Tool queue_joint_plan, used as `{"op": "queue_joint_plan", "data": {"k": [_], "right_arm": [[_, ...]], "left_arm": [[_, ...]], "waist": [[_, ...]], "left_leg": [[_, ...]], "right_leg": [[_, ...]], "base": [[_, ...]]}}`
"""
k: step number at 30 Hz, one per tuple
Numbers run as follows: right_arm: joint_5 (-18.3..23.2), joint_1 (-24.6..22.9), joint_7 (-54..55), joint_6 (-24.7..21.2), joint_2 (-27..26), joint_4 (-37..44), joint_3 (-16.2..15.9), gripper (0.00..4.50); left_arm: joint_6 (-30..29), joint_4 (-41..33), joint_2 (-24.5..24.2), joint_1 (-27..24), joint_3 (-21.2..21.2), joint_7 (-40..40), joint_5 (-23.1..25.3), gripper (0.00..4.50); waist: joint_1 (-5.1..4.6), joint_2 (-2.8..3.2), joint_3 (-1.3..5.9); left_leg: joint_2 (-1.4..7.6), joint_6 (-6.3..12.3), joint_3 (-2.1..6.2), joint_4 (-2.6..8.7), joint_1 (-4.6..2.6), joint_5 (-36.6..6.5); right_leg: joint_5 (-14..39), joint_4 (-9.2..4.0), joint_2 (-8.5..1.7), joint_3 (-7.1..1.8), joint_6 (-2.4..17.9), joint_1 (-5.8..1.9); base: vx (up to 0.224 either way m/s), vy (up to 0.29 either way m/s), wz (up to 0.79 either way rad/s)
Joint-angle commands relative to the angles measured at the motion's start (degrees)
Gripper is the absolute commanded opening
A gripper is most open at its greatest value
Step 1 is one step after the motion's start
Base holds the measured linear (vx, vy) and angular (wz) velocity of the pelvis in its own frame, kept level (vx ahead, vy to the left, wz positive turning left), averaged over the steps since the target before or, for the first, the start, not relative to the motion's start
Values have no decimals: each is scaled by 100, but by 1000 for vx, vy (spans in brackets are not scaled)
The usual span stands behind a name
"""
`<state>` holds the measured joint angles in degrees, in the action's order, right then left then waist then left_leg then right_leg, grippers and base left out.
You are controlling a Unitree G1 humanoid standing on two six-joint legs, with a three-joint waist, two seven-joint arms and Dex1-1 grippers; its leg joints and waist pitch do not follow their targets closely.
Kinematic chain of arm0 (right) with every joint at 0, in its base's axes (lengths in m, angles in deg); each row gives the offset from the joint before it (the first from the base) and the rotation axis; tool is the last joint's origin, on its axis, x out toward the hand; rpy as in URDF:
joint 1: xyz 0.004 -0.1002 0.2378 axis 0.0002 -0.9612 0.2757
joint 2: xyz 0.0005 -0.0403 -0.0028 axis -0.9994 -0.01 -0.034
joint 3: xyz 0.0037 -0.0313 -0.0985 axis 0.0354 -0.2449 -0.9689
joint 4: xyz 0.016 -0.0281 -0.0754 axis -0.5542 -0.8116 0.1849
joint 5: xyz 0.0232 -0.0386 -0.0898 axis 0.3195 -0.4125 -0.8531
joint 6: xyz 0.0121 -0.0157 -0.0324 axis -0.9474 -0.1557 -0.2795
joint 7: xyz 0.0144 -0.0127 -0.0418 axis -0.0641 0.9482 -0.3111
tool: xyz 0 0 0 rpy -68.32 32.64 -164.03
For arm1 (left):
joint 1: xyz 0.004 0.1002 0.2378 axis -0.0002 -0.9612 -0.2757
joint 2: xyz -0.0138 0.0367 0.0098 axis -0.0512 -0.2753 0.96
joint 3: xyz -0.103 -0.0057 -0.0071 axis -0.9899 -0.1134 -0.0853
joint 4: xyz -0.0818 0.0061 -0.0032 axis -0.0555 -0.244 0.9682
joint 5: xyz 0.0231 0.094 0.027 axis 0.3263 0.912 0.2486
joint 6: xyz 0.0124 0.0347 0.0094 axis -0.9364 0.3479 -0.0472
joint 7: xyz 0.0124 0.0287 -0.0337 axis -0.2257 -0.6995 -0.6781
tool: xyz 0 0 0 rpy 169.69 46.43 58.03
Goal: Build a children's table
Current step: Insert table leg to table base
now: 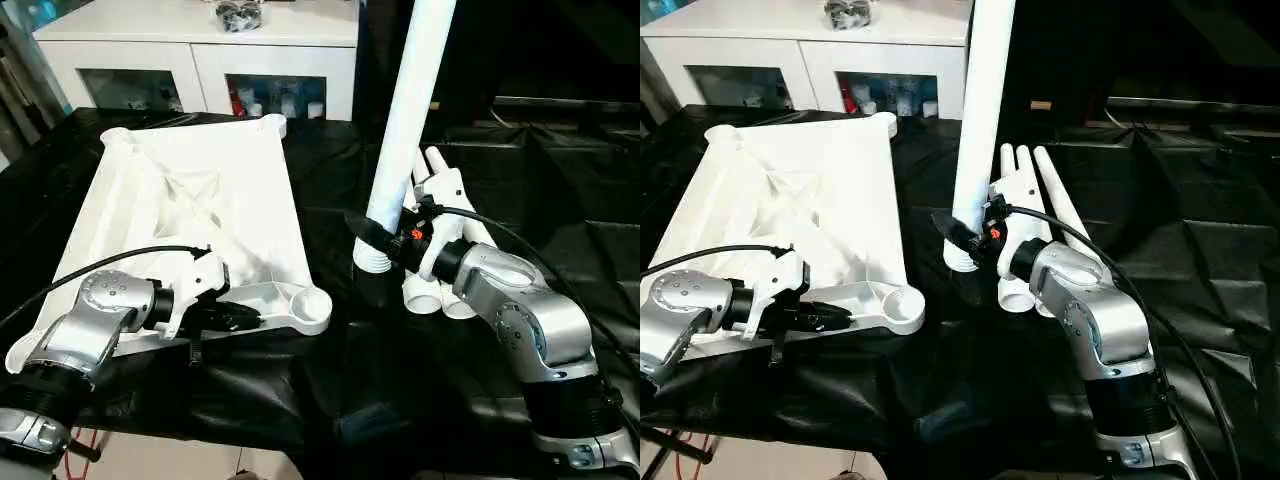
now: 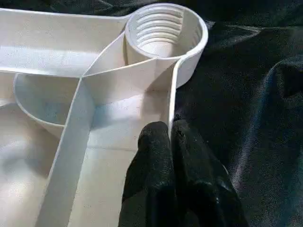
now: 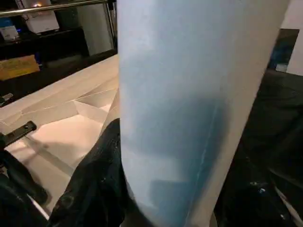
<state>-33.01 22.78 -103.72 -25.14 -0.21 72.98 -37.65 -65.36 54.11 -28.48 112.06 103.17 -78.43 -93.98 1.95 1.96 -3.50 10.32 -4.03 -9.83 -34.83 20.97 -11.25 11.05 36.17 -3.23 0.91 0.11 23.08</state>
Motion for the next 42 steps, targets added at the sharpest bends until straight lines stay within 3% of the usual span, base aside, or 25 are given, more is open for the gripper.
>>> {"op": "queue_joint_plan", "data": {"k": [1,6,7,10,11,13,14,20,23,24,33,34,40,41,42], "right_arm": [[48,105,-28,-55,-4,0,-4,191],[42,118,-30,-48,-7,-19,-5,191],[40,119,-28,-47,-9,-19,-7,191],[26,133,-27,-34,-13,-38,-5,191],[23,135,-26,-35,-15,-37,-5,191],[12,136,-23,-33,-14,-38,-11,191],[12,136,-23,-33,-14,-38,-11,191],[-6,142,-28,-22,-12,-44,-32,191],[-6,145,-30,-19,-14,-46,-33,191],[2,143,-36,-20,-19,-49,-31,191],[55,165,-79,-56,-38,-68,-34,191],[60,165,-84,-63,-39,-66,-39,191],[146,123,-122,-85,-134,-81,-40,191],[162,124,-133,-86,-152,-92,-37,191],[172,126,-142,-86,-164,-102,-35,191]], "left_arm": [[-67,165,-62,-17,58,11,144,0],[51,360,42,64,-12,91,180,0],[57,370,43,67,-13,87,182,57],[255,445,80,85,-18,205,284,57],[273,452,84,84,-17,216,298,57],[194,469,102,88,-30,163,258,57],[194,469,102,88,-30,163,258,91],[414,622,165,155,-42,271,379,100],[403,642,192,162,-70,228,341,100],[285,637,224,172,-111,106,238,83],[8,508,287,139,-247,-93,-60,21],[-59,459,307,127,-281,-111,-108,3],[-380,-44,480,-140,-270,44,-201,0],[-409,-94,500,-169,-234,109,-148,0],[-429,-131,515,-189,-204,163,-97,0]], "waist": [[32,90,407],[35,96,409],[36,100,405],[32,93,393],[36,121,400],[38,113,403],[40,108,400],[44,127,407],[48,126,403],[48,107,402],[48,118,403],[50,101,406],[34,99,438],[38,57,445],[41,64,442]], "left_leg": [[184,-265,70,436,-81,-1199],[178,-254,65,431,-81,-1181],[176,-260,63,431,-86,-1229],[180,-269,69,440,-84,-1342],[177,-268,74,435,-89,-1330],[187,-267,78,440,-85,-1291],[186,-268,76,441,-77,-1281],[185,-253,77,441,-71,-1238],[181,-261,74,440,-80,-1310],[183,-259,71,441,-79,-1313],[187,-250,74,446,-76,-1298],[190,-247,72,445,-74,-1262],[186,-129,72,418,-32,-874],[188,-65,70,411,-25,-778],[179,-32,63,408,-25,-746]], "right_leg": [[852,-412,-359,-206,1297,-266],[707,-402,-356,-200,1349,-273],[791,-414,-359,-202,1342,-269],[1084,-440,-366,-208,1278,-265],[1132,-444,-369,-212,1239,-264],[1101,-444,-373,-212,1243,-261],[1087,-439,-369,-210,1253,-262],[976,-432,-366,-206,1255,-265],[1107,-446,-369,-208,1246,-256],[1134,-450,-372,-210,1241,-255],[1106,-445,-377,-210,1275,-251],[1056,-439,-377,-210,1280,-257],[366,-377,-375,-201,1388,-304],[229,-356,-379,-202,1420,-319],[212,-367,-374,-200,1420,-315]], "base": [[0,0,0],[0,0,0],[0,0,0],[0,0,0],[0,0,0],[0,0,0],[0,0,0],[0,0,0],[0,0,0],[0,0,0],[0,0,0],[0,0,0],[0,0,0],[0,0,0],[0,0,0]]}}
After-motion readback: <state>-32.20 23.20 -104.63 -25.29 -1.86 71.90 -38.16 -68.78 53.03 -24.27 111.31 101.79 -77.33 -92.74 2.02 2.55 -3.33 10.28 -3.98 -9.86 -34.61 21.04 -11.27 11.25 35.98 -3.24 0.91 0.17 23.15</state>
